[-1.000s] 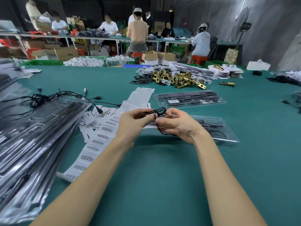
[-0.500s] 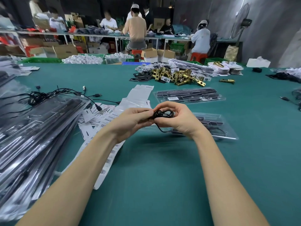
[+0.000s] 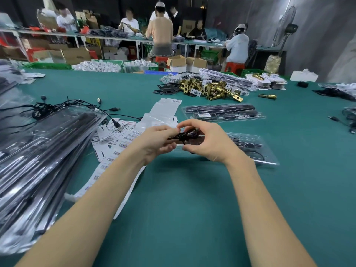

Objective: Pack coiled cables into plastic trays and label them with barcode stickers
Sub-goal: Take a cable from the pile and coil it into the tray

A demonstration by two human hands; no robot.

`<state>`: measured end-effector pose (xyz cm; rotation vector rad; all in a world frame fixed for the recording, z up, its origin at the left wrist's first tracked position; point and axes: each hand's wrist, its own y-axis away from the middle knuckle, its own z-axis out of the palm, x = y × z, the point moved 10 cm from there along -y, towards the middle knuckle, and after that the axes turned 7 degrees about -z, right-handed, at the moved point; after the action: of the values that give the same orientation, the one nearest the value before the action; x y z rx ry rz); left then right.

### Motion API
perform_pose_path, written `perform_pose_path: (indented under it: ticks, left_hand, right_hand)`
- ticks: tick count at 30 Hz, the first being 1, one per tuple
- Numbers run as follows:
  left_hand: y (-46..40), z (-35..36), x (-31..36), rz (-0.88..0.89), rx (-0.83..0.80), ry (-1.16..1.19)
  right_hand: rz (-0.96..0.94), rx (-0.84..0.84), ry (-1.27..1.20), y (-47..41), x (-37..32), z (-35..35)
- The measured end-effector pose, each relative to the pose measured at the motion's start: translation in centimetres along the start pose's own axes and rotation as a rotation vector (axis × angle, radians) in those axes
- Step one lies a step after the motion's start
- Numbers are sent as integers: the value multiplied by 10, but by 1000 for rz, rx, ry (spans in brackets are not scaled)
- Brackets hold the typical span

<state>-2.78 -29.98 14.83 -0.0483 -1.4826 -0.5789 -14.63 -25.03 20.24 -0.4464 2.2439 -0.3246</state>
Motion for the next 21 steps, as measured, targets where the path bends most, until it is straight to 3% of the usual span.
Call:
perform_pose_path:
  ticks: [9, 12, 16, 21]
  left_hand:
    - [-4, 4, -3, 1, -25, -170]
    - [-1, 8, -4, 5, -120, -304]
    - [10, 5, 19, 306, -115, -687]
    - [15, 9, 28, 515, -38, -724]
  right_hand:
    - [62, 60, -120, 11, 24, 0]
    - [137, 108, -159, 14, 39, 2]
    - [153, 78, -168, 16, 45, 6]
    - [172, 69, -72, 18, 48, 1]
